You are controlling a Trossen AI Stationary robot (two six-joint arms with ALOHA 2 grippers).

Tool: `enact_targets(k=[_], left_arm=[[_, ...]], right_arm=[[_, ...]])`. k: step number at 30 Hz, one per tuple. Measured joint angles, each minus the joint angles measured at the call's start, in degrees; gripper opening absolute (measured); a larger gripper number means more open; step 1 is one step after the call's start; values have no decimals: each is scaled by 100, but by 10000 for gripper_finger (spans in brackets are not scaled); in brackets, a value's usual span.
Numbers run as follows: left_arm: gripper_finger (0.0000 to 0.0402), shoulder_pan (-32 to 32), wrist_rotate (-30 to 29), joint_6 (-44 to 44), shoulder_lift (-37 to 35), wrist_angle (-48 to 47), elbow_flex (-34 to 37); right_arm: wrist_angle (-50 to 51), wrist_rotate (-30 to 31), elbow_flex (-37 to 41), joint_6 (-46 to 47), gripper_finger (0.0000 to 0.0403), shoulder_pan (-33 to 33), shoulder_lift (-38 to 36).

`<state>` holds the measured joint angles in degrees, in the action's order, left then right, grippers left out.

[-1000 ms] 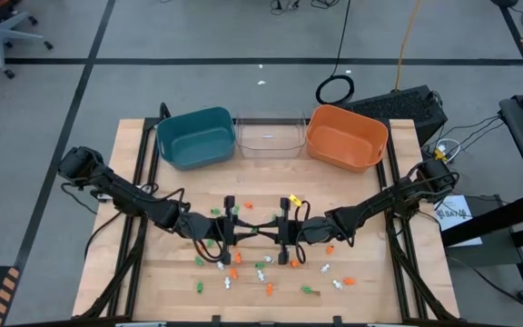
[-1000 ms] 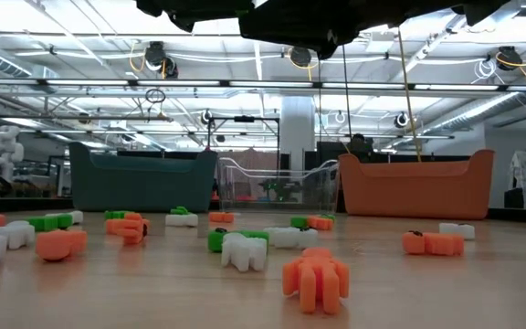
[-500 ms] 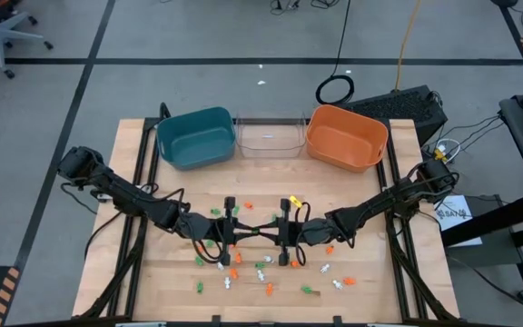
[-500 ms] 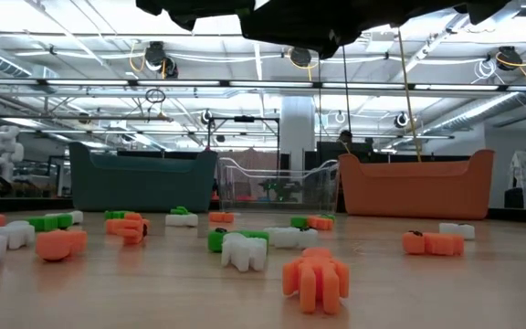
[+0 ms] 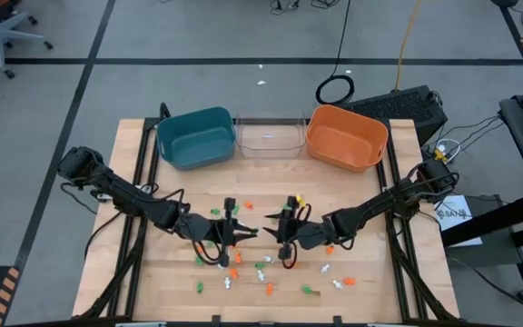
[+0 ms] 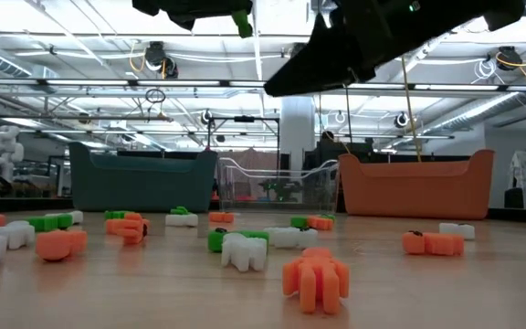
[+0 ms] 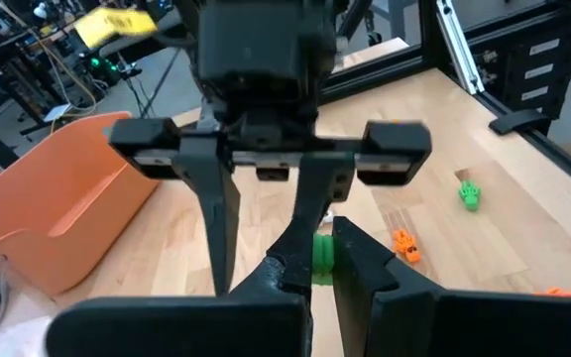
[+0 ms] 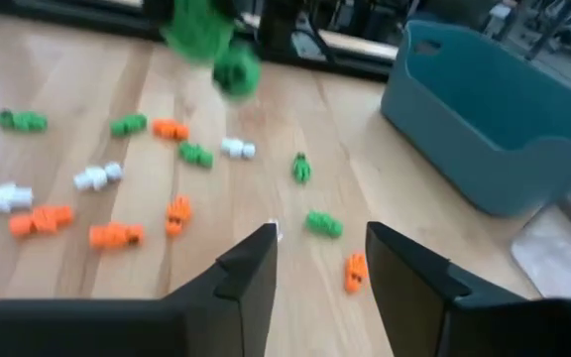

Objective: Sort Halloween decoration
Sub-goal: Put the green skeleton toy into the blue bin

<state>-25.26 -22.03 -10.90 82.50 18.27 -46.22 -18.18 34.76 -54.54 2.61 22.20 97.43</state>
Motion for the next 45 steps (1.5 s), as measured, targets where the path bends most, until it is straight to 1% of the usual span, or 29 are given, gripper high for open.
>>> enact_targets(k=[6,9,12,22,25,29,40,45], left_arm=[[13,-34,80,-67,-110,16,0],[13,-67,84,-401,-168,28,0],[13,-97,82,-1065,-167,23,0],[13,-265,82,-4051,-167,25,0],[13,-275,82,-4512,-167,27,0],[13,-262,61,-4538,-167,30,0],[13,-260,23,-4483,-167,27,0],[13,-246,10,-4046,-167,27,0]], right_arm=[[269,-13,0,-130,141,-1,0],[319,-17,0,-233,140,-15,0],[344,-24,0,-333,140,-63,0],[348,-39,0,-502,140,-303,0],[348,-46,0,-616,139,-356,0],[348,-52,0,-812,139,-454,0],[348,-55,0,-848,139,-654,0],[348,-69,0,-895,139,-721,0]])
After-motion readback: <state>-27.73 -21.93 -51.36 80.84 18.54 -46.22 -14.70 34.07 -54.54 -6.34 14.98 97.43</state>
